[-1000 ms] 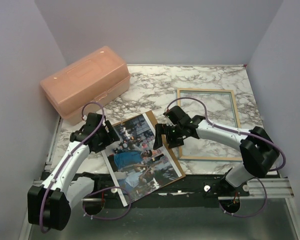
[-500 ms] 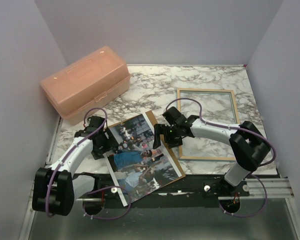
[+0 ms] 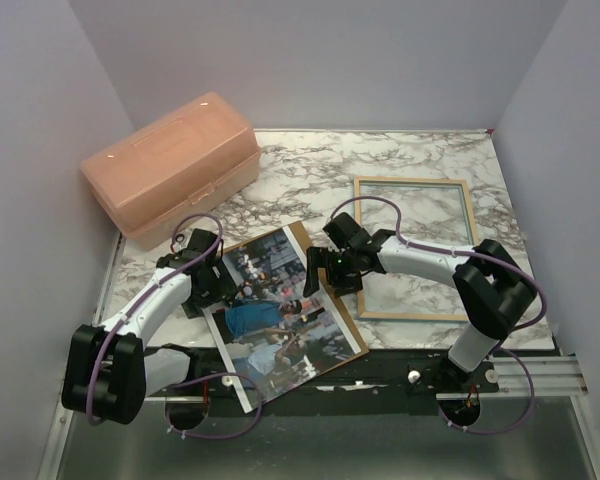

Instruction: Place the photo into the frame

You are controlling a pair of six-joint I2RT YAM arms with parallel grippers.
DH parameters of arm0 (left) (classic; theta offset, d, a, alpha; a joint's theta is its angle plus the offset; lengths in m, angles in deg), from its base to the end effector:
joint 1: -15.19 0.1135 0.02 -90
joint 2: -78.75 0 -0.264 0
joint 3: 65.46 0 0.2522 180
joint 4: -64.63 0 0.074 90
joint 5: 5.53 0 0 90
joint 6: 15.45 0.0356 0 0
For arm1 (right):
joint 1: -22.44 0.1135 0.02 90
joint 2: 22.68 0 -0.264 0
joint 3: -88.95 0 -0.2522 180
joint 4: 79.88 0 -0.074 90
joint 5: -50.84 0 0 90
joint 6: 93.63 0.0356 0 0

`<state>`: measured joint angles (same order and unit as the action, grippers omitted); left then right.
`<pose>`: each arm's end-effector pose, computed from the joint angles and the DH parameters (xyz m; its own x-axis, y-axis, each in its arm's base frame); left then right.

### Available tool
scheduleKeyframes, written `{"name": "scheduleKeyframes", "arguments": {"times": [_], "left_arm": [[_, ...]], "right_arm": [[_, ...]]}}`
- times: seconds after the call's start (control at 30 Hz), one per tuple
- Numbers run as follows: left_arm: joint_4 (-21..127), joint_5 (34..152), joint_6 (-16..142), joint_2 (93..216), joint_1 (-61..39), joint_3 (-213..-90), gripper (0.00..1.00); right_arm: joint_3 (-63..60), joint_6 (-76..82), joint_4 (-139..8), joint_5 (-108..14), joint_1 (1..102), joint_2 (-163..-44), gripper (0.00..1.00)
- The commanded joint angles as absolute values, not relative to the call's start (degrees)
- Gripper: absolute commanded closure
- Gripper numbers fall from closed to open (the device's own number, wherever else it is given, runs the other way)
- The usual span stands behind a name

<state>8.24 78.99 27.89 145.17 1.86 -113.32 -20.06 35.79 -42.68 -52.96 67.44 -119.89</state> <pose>0.1778 -0.0386 0.1695 -0.7943 -0.5558 -0.2453 -0.5425 0.8306 -0.1256 0.2259 0.2379 0.1669 -0.9725 -0.1004 -0.2102 -0.1872 0.8737 0.4489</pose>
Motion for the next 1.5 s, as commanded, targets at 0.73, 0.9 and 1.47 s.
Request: {"name": "scheduleKeyframes", "arguments": {"times": [0.73, 0.9, 1.47], "left_arm": [[18.20, 93.23, 29.51, 127.74, 2.97, -111.11, 0.23], [21.44, 97.89, 30.10, 128.28, 2.96, -110.40, 0.26], [25.52, 101.91, 30.57, 128.90, 2.95, -108.71, 0.72]], "right_arm": [[-24.02, 38.13, -49.28, -59.75, 66.89, -121.97, 0.03], [-25.20, 38.82, -49.82, -60.15, 65.50, -118.72, 0.03], [-24.84, 38.84, -43.38, -55.51, 63.77, -107.75, 0.02]]}}
